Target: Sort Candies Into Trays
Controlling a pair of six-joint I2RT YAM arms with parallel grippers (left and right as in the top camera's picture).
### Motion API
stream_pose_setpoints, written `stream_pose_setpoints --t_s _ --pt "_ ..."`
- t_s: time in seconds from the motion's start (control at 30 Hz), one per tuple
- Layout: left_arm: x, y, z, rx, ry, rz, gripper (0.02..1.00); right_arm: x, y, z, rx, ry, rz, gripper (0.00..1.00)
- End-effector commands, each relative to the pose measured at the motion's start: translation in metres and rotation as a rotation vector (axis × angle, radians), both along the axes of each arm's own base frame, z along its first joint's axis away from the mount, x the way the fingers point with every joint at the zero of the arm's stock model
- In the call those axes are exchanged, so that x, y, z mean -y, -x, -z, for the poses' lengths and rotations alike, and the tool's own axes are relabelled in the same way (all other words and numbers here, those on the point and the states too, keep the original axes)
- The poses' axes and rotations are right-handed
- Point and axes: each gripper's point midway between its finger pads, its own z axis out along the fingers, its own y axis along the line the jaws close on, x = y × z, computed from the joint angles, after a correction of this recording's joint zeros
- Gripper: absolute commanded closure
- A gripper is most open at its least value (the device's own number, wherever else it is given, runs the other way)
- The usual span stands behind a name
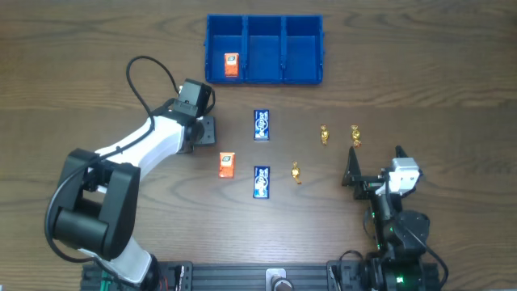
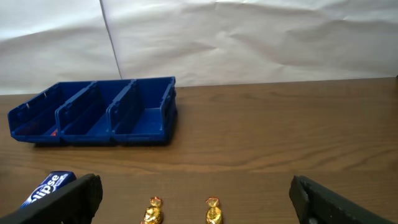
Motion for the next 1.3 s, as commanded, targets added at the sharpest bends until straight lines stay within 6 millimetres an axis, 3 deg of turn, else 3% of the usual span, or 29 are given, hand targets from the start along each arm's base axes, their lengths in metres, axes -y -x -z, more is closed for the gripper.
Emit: stream_pose_setpoints --t_s 0.03,0.1,0.2,0.33,0.4,0.6,0.67,0.73,0.83,0.97,1.17,1.3 --pt "0.001 -0.003 0.003 -0.006 0.002 0.005 0.588 0.000 0.000 0.002 -0.001 0.012 -0.006 0.003" --pt "0.001 -0.004 0.003 -0.005 0.003 0.004 0.643 0.000 0.000 0.001 -0.001 0.012 -0.006 0.003" --pt "0.002 -0.006 0.000 0.004 0.011 -0.008 0.649 0.000 0.000 0.001 -0.001 0.012 -0.006 0.003" --pt "0.009 -0.022 -0.027 0.059 0.038 -0.005 0.669 0.000 0.000 0.001 -0.001 0.012 -0.006 0.003" --pt "0.015 -0.033 -0.056 0.111 0.055 -0.004 0.680 -0.001 0.000 0.001 -0.001 0.012 -0.006 0.003" --pt "0.035 -0.079 -0.183 0.384 0.071 -0.025 0.687 0.000 0.000 0.002 -0.001 0.012 -0.006 0.003" --pt "0.041 -0.094 -0.214 0.440 0.089 -0.029 0.682 0.000 0.000 0.001 -0.001 0.012 -0.006 0.003" --pt "0.046 -0.113 -0.231 0.462 0.100 -0.035 0.680 0.000 0.000 0.001 -0.001 0.012 -0.006 0.003" --pt "0.059 -0.144 -0.229 0.429 0.113 -0.013 0.678 -0.001 0.000 0.001 -0.001 0.012 -0.006 0.003" --pt "0.072 -0.165 -0.198 0.320 0.095 0.001 0.682 -0.001 0.000 0.002 -0.001 0.012 -0.006 0.003" --pt "0.084 -0.179 -0.147 0.206 0.087 0.018 0.678 0.000 0.000 0.002 -0.001 0.012 -0.006 0.003" --pt "0.085 -0.180 -0.135 0.185 0.082 0.019 0.673 0.000 0.000 0.002 -0.001 0.012 -0.006 0.003"
